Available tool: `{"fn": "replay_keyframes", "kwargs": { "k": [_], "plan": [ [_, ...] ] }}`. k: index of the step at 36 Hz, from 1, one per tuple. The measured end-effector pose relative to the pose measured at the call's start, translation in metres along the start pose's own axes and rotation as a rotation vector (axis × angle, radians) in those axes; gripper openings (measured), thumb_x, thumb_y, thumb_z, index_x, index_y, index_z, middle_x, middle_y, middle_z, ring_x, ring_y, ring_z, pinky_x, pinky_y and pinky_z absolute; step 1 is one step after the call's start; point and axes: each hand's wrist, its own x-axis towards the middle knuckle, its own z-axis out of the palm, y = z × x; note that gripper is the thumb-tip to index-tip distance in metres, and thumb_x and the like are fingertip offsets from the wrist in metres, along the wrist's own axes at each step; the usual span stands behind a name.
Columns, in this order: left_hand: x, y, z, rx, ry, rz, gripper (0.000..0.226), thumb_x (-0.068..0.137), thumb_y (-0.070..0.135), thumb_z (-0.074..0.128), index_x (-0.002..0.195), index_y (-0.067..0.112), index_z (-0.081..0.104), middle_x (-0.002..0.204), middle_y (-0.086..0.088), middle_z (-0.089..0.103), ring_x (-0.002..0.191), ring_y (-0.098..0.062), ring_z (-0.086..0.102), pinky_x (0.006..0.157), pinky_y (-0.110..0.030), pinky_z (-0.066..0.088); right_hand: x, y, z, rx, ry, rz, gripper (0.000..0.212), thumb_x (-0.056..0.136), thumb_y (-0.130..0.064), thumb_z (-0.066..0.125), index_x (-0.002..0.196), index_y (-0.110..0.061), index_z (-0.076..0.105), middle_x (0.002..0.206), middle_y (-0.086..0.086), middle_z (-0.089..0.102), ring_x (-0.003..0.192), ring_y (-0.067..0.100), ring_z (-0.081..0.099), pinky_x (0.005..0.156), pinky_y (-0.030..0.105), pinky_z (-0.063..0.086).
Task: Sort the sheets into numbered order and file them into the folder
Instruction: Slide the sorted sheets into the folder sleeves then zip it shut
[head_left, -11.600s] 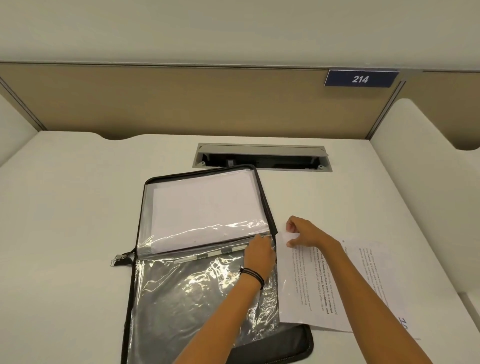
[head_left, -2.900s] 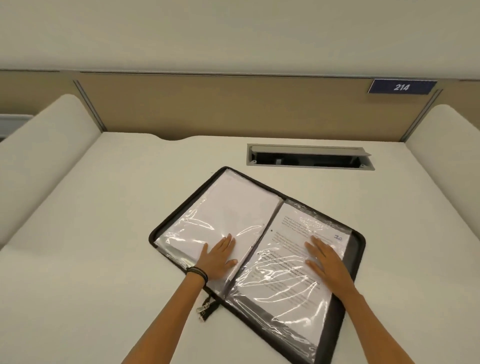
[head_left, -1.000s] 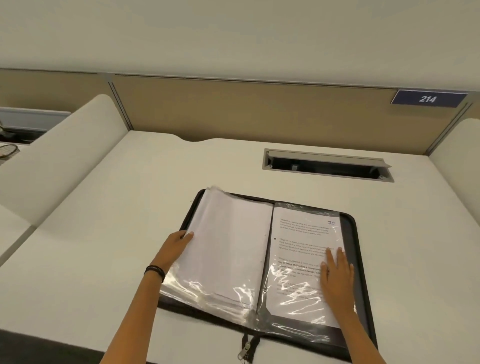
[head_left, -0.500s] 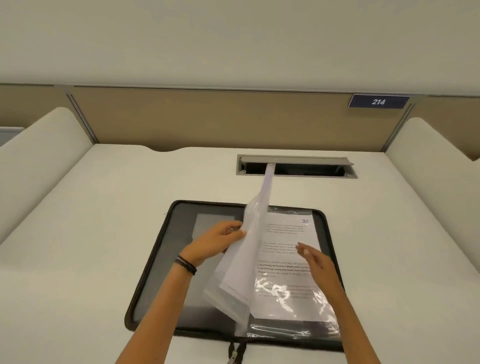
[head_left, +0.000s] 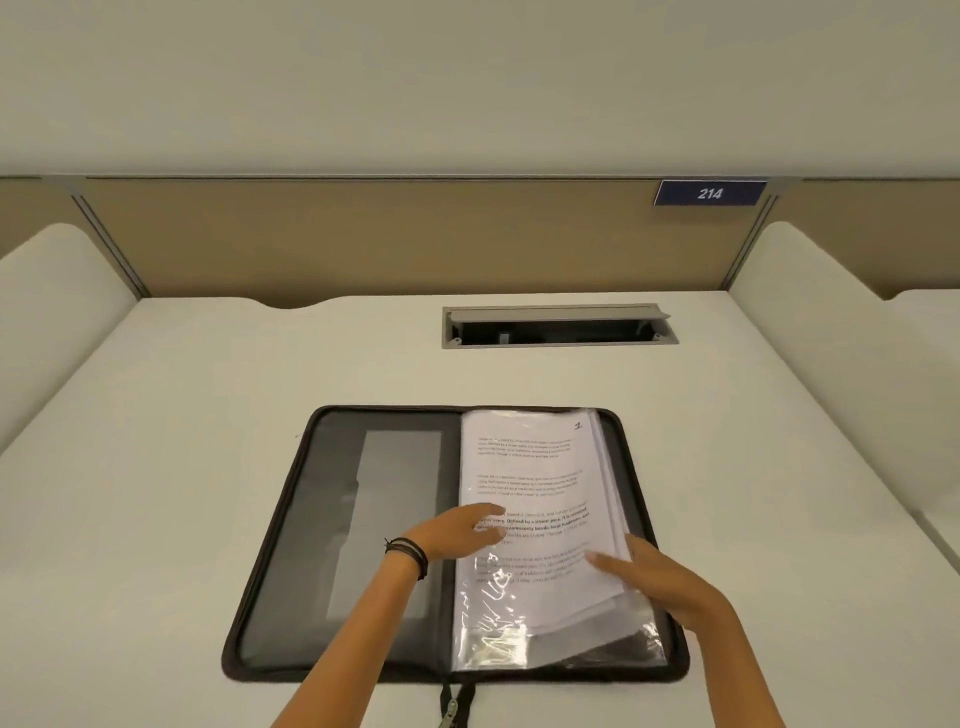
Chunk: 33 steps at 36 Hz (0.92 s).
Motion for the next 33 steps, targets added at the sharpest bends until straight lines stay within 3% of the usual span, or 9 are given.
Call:
{"fn": "replay_keyframes", "kwargs": {
  "k": [2,5,14,16,19,22,27,30,33],
  "plan": [
    [0.001,-0.009,0.004,0.019,-0.011,-0.021,0.053,0.101,0.037,0.042,0.149,0.021,0.027,0.158,-0.001,0.018,0.144,-0.018,0.02,0.115,-0.031,0.017,0.002,0.007,-0.004,-0.024,0.022,-0.011,0.067,0.075,-0.037,0.077,0.134,-0.022,0.048,0.121,-0.009,0.063,0.111,0.009,0.059,0.096,0.028,0.048],
    [0.001,-0.016,0.008,0.017,-0.006,-0.003,0.056,0.101,0.035,0.042,0.151,0.019,0.022,0.16,0.0,0.009,0.146,-0.018,0.015,0.116,-0.031,0.016,0.005,0.01,-0.006,-0.032,0.088,-0.01,0.046,0.084,-0.006,0.068,0.127,-0.013,0.053,0.11,-0.006,0.066,0.1,0.009,0.063,0.076,0.02,0.054],
    [0.006,-0.025,0.018,0.057,-0.034,0.05,0.069,0.099,0.031,0.049,0.152,0.019,0.007,0.159,-0.001,-0.012,0.147,-0.019,0.002,0.117,-0.032,0.01,0.023,0.013,-0.018,-0.074,0.278,-0.053,0.028,0.08,0.003,0.069,0.103,-0.012,0.063,0.09,-0.004,0.067,0.082,0.007,0.064,0.058,0.01,0.047],
    [0.009,-0.024,0.022,0.086,-0.025,0.07,0.074,0.098,0.03,0.051,0.152,0.018,0.002,0.158,-0.002,-0.017,0.147,-0.02,-0.005,0.118,-0.034,0.006,0.029,0.014,-0.022,-0.047,0.35,-0.06,0.025,0.079,0.005,0.069,0.097,-0.011,0.063,0.09,0.003,0.068,0.085,0.017,0.065,0.065,0.018,0.049],
    [0.016,-0.023,0.029,0.139,-0.015,0.07,0.08,0.096,0.032,0.053,0.152,0.018,-0.002,0.157,-0.003,-0.022,0.146,-0.021,-0.013,0.119,-0.043,0.001,0.04,0.02,-0.028,-0.04,0.489,-0.037,0.031,0.077,0.002,0.073,0.106,-0.002,0.061,0.104,0.016,0.066,0.098,0.033,0.062,0.081,0.036,0.049],
    [0.023,-0.021,0.033,0.211,0.002,0.062,0.082,0.096,0.036,0.054,0.152,0.017,-0.004,0.157,-0.004,-0.023,0.146,-0.022,-0.014,0.119,-0.048,0.0,0.048,0.027,-0.027,-0.108,0.652,0.006,0.047,0.077,-0.008,0.075,0.119,0.0,0.056,0.117,0.016,0.06,0.107,0.032,0.058,0.087,0.037,0.047],
    [0.034,-0.021,0.037,0.315,0.004,0.039,0.084,0.096,0.039,0.052,0.152,0.016,-0.006,0.157,-0.008,-0.023,0.146,-0.023,-0.015,0.118,-0.049,-0.001,0.046,0.034,-0.002,-0.323,0.924,-0.095,0.047,0.079,-0.001,0.07,0.124,0.001,0.055,0.121,0.022,0.048,0.112,0.037,0.047,0.087,0.037,0.043],
    [0.037,-0.02,0.041,0.367,0.037,0.037,0.081,0.097,0.038,0.049,0.151,0.014,-0.007,0.156,-0.009,-0.023,0.145,-0.024,-0.018,0.116,-0.046,-0.003,0.05,0.047,0.018,-0.384,0.923,-0.13,0.054,0.084,-0.008,0.067,0.134,0.0,0.047,0.142,0.024,0.033,0.129,0.038,0.034,0.102,0.042,0.036],
    [0.041,-0.02,0.048,0.37,0.134,0.064,0.076,0.099,0.035,0.046,0.152,0.013,-0.005,0.157,-0.008,-0.021,0.145,-0.023,-0.019,0.116,-0.041,-0.006,0.051,0.059,0.04,-0.374,0.867,-0.153,0.066,0.091,-0.024,0.059,0.147,-0.007,0.027,0.157,0.017,0.007,0.145,0.032,0.007,0.117,0.046,0.014]
  ]
}}
